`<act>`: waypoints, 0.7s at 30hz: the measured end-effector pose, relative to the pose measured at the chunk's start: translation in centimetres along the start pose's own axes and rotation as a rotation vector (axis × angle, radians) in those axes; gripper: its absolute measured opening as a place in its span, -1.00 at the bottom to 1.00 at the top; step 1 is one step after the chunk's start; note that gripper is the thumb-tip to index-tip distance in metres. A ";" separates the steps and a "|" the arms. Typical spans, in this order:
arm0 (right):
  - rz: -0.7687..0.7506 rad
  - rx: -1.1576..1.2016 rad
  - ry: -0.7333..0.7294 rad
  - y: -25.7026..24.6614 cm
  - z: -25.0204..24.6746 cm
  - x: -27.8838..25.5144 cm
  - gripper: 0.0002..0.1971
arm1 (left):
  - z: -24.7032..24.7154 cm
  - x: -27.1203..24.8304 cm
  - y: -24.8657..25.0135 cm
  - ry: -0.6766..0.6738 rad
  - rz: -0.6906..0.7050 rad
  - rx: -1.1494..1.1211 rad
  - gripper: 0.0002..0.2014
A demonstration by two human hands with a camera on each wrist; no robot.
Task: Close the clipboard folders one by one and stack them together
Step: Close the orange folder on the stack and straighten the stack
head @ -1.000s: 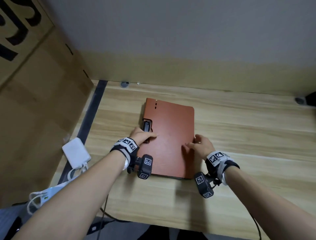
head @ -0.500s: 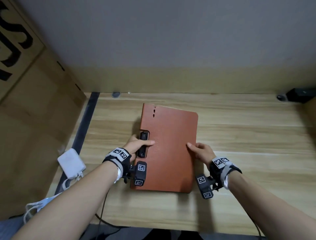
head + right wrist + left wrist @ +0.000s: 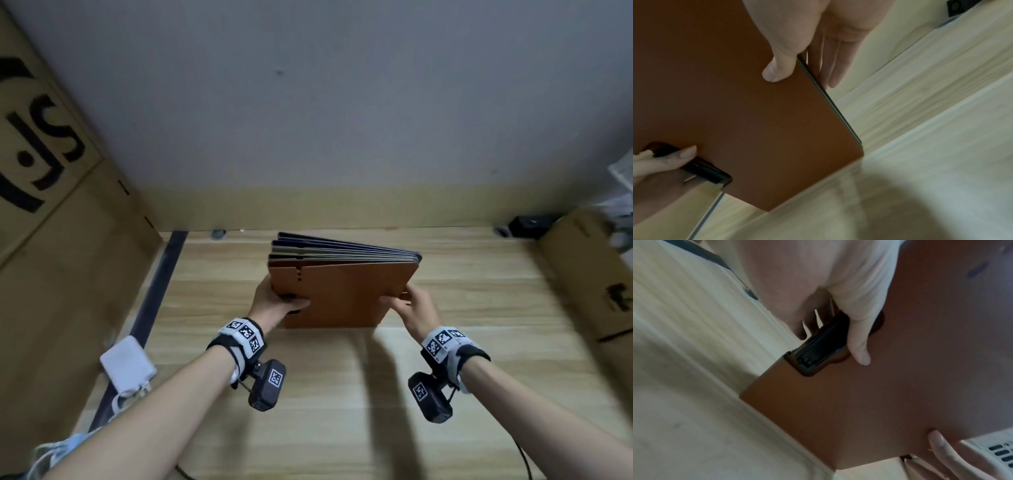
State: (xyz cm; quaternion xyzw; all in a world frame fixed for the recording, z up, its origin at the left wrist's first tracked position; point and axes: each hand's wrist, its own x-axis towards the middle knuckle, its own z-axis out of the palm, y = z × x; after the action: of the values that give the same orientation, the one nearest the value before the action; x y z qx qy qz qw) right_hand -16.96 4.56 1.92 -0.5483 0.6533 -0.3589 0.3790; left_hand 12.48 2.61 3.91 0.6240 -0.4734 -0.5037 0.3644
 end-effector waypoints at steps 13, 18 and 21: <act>0.065 0.382 -0.060 -4.8 0.0 -1.4 -0.39 | -2.0 -2.0 4.2 -0.204 0.112 0.043 -0.39; 0.014 0.515 0.070 -7.5 -0.2 -1.1 -0.29 | -2.7 -1.8 5.8 -0.190 0.153 0.021 -0.23; -0.019 0.654 0.117 -8.7 -0.4 -0.6 -0.28 | -2.7 -1.9 6.6 -0.143 0.204 -0.079 -0.02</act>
State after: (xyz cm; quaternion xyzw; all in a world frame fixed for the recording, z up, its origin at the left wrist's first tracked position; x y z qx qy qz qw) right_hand -13.42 3.94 9.85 -0.3822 0.5191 -0.5841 0.4933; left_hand 13.52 2.48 11.21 0.5203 -0.5391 -0.5255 0.4032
